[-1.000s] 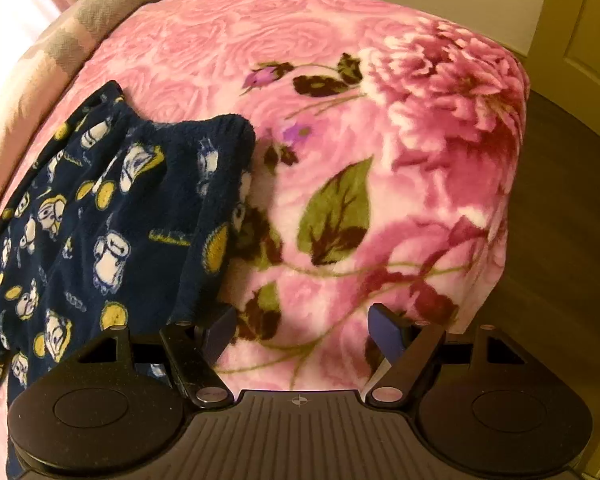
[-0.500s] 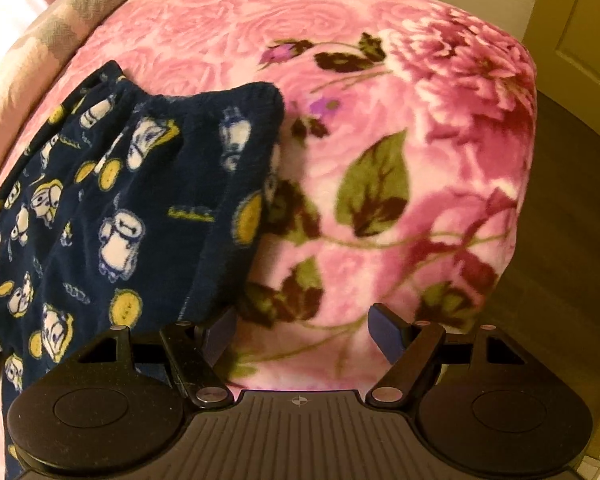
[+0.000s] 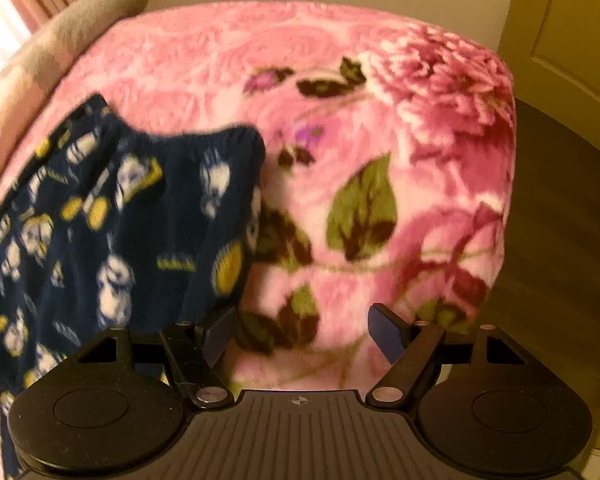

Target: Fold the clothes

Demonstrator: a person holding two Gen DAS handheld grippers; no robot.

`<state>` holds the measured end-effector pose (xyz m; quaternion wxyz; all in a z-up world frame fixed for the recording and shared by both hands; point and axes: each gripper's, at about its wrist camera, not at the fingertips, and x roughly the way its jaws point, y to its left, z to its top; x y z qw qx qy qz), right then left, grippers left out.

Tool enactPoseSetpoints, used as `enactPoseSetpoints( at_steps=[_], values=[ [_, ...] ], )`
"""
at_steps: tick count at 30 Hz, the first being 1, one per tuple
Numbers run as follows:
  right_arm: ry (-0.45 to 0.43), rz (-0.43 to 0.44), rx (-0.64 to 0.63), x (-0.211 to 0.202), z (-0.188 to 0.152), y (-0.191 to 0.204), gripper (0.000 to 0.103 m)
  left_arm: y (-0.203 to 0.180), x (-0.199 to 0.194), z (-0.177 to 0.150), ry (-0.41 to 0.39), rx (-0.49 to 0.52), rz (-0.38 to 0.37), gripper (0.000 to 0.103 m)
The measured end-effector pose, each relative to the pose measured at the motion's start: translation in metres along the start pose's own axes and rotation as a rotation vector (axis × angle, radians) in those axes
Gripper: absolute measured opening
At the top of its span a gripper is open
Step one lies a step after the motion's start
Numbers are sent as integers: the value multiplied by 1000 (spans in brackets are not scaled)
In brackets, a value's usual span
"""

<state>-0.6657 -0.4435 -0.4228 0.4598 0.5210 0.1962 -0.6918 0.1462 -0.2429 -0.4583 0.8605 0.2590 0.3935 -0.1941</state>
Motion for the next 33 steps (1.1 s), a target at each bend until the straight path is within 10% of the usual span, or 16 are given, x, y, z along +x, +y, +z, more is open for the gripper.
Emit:
enactPoseSetpoints(
  at_steps=[6,12,17,24,33],
  values=[
    [-96,127,5,2,27,-8,76,4,-53,-16,-80,-37,93,42],
    [-278,176,-446,-11,15,31,76,-54,-120,-116,-123,141,-117,39],
    [22,175,-828,19,-20,44,76,-76,-144,-203,3,129,-94,39],
    [170,193,-706,-24,-9,1,76,-58,-224,-243,186,67,-82,40],
    [192,304,-795,-145,-38,6,76,-60,-360,-251,155,28,-184,41]
  ],
)
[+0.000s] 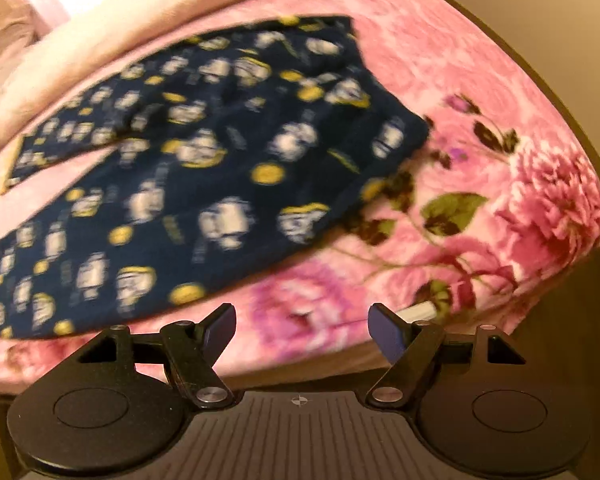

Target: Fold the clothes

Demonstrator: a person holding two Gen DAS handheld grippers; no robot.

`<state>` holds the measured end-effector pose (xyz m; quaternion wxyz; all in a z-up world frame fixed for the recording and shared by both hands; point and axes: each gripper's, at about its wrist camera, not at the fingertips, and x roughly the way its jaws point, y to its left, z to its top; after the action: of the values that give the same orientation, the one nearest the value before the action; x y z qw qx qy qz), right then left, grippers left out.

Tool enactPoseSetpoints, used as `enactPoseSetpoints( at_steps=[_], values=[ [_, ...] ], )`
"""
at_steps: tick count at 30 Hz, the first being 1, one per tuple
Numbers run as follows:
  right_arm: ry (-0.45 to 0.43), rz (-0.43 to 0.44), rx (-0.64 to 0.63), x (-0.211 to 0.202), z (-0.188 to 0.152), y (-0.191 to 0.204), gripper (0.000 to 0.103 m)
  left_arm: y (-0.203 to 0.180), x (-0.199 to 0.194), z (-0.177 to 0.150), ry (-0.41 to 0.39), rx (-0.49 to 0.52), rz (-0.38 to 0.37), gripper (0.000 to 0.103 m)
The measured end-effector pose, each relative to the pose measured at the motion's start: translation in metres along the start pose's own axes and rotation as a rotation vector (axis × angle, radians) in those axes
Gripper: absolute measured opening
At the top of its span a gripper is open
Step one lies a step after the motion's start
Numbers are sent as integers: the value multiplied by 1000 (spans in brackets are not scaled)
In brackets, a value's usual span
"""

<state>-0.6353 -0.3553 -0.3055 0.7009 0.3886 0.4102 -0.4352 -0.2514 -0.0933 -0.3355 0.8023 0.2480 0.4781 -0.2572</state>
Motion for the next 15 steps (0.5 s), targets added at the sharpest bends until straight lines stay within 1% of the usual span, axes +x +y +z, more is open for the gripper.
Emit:
enactPoseSetpoints(
  at_steps=[3,6,11,15],
  values=[
    [-33,10,-22,-27,3,17,76,-9,-35,-1,-58,12,-33,42],
    [-86,6,-19,-53,9,26,76,-12,-65,-1,-114,9,-39,44],
    [-122,31,4,-89,16,26,76,-13,-100,-1,-150,11,-40,47],
    [-112,39,37,-113,12,22,76,-16,-124,-6,-174,23,-14,51]
  ],
)
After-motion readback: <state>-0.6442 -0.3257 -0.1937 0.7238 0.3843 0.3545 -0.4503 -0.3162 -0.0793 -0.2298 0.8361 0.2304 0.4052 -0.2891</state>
